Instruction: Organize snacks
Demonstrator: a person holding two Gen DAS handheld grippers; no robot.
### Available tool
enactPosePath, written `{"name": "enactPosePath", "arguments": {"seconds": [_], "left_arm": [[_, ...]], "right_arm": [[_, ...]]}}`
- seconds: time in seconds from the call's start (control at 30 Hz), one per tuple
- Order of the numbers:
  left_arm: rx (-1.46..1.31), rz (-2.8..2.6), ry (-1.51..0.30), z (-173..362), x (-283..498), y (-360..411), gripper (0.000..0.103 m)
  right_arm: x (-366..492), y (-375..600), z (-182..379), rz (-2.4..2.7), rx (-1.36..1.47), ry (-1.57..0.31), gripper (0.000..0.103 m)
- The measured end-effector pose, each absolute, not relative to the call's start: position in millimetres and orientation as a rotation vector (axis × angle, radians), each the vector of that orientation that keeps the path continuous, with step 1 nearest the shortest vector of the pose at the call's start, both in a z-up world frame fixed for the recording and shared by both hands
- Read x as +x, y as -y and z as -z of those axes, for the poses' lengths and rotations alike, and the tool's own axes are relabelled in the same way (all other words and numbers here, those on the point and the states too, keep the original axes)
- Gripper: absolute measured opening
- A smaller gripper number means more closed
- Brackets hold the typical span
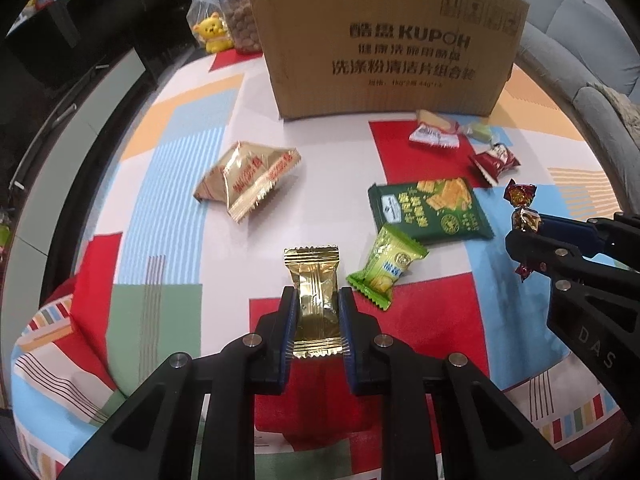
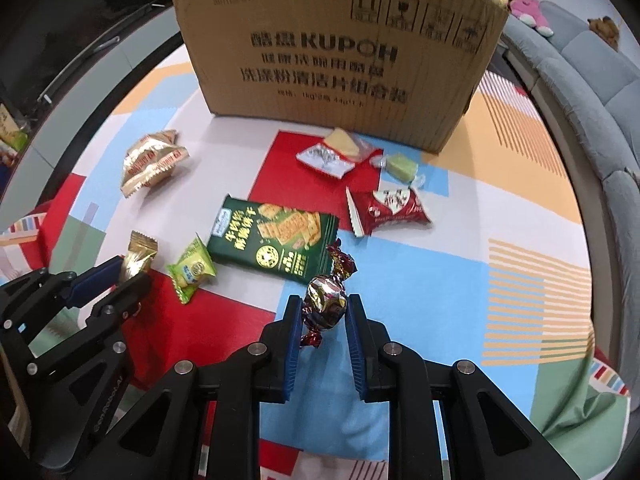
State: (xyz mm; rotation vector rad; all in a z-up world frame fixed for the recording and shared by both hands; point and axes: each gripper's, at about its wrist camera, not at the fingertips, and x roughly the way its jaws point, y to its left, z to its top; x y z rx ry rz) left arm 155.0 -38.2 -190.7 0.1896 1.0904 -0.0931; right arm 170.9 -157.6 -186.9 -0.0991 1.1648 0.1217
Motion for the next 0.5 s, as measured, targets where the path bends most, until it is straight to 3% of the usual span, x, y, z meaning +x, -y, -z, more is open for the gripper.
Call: {"name": "enactPosePath", "arguments": {"seconds": [0.5], "left_arm": [[0.178, 0.042, -1.048, 154, 165, 29, 0.021]], "right_arm": [[170, 165, 150, -0.104, -0.084, -1.107, 0.023]]}}
